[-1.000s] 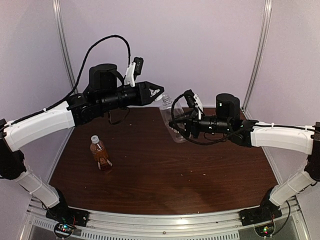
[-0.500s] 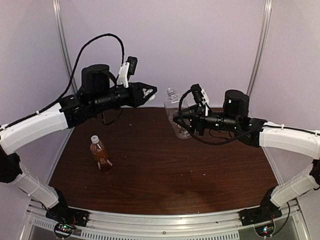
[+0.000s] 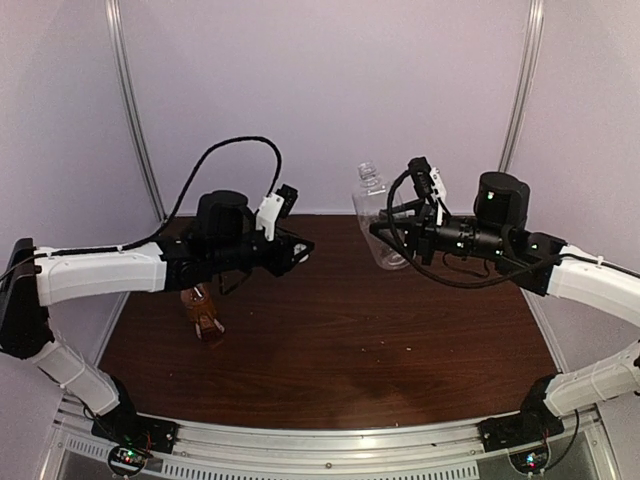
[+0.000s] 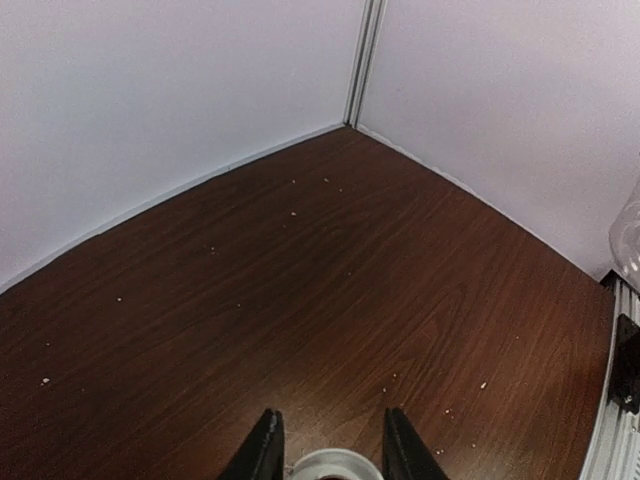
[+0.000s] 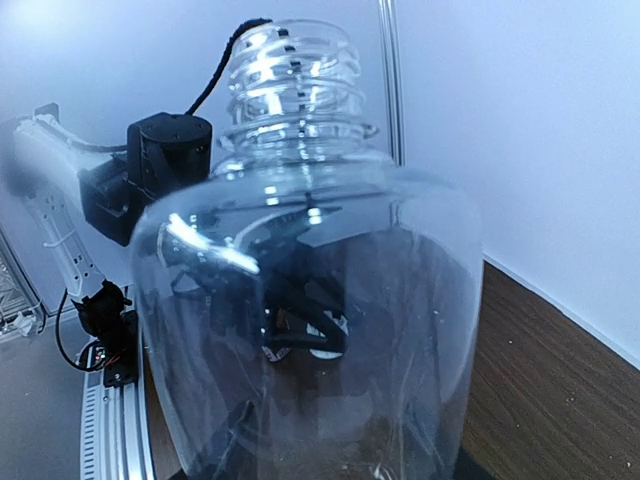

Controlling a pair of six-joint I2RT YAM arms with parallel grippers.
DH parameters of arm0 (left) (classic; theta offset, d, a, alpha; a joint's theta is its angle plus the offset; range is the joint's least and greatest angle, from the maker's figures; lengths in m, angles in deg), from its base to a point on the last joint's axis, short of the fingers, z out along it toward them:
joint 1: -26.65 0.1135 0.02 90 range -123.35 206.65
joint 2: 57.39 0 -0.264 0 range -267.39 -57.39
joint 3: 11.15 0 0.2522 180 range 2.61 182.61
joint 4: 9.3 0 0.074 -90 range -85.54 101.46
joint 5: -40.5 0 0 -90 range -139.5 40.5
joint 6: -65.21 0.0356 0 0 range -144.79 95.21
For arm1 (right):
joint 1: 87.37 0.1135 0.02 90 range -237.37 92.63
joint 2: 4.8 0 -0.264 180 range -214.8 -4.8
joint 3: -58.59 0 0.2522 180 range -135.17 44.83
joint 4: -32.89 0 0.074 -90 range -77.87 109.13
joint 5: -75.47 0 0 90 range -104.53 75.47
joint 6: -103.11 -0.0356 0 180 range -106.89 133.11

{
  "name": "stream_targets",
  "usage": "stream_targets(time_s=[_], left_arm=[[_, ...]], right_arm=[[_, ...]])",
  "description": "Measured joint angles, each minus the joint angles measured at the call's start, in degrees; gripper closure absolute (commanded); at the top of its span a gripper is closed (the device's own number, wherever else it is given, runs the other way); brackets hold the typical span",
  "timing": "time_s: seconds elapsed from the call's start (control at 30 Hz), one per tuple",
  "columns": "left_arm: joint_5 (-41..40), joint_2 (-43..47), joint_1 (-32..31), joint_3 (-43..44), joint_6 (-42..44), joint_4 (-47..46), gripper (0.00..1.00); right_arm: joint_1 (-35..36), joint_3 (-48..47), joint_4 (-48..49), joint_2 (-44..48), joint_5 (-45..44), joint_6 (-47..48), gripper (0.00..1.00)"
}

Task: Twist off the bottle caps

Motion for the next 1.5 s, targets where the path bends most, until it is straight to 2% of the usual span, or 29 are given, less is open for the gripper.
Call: stream_targets(time_s=[0.33, 0.7, 0.97, 1.5], left_arm=[[3.3, -16.7, -1.27, -1.73, 2.38, -8.59, 0.82], [4.13, -31.41, -1.79, 4.87, 2.86, -11.23, 0.81], [3.28, -34.86, -1.79, 8.33, 4.09, -11.23, 0.78], [3.02, -36.5, -1.77, 8.57, 4.61, -10.8, 0.75]], right_arm=[[-1.46, 0.61, -2.01, 0.39, -2.51, -0.17, 0.55], [-2.58, 3.21, -2.23, 0.39, -2.56, -0.61, 0.55], [-3.06, 3.93, -2.25, 0.42, -2.51, -0.63, 0.55], [-3.85, 4.9, -2.19, 0.42, -2.51, -1.05, 0.55]])
